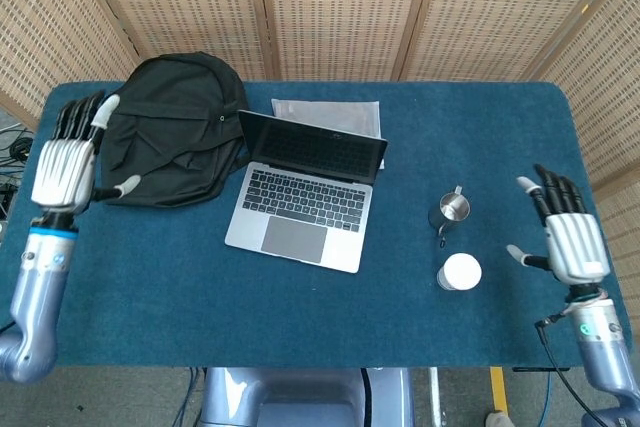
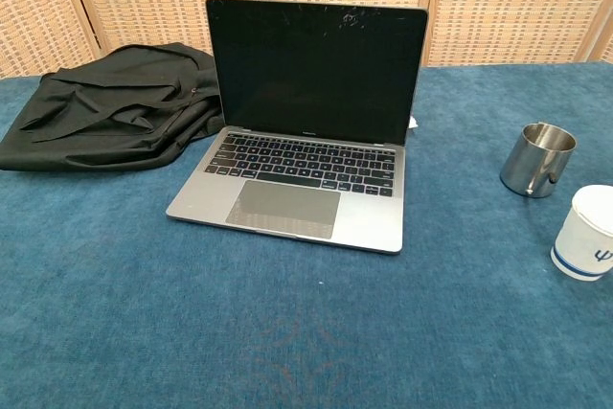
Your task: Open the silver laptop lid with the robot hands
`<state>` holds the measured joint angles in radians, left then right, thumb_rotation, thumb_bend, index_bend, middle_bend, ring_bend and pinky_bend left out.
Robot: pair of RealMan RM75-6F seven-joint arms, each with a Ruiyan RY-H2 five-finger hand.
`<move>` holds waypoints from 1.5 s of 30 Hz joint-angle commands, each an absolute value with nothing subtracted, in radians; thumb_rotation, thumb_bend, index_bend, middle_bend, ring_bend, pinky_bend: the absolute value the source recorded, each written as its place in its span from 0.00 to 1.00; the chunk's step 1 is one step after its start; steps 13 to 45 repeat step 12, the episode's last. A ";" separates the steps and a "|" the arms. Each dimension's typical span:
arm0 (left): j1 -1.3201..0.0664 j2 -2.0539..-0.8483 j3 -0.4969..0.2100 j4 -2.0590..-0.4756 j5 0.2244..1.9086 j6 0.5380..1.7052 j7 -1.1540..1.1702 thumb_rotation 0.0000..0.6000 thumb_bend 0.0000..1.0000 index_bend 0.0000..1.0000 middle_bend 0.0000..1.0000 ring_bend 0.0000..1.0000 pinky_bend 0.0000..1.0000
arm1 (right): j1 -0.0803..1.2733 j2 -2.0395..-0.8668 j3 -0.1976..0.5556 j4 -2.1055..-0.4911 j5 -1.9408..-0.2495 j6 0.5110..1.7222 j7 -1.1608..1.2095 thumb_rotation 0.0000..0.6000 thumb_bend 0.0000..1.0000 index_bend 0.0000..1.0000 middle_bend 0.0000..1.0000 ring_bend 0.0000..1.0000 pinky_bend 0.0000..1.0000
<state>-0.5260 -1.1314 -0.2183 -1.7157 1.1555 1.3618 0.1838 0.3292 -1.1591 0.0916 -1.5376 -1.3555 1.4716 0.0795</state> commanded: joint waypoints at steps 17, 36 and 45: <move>-0.182 -1.157 0.055 -1.778 1.336 1.591 0.144 1.00 0.00 0.00 0.00 0.00 0.00 | 0.129 -1.165 0.017 -1.655 -1.444 1.658 0.055 1.00 0.00 0.01 0.00 0.00 0.00; -0.182 -1.157 0.055 -1.778 1.336 1.591 0.144 1.00 0.00 0.00 0.00 0.00 0.00 | 0.129 -1.165 0.017 -1.655 -1.444 1.658 0.055 1.00 0.00 0.01 0.00 0.00 0.00; -0.182 -1.157 0.055 -1.778 1.336 1.591 0.144 1.00 0.00 0.00 0.00 0.00 0.00 | 0.129 -1.165 0.017 -1.655 -1.444 1.658 0.055 1.00 0.00 0.01 0.00 0.00 0.00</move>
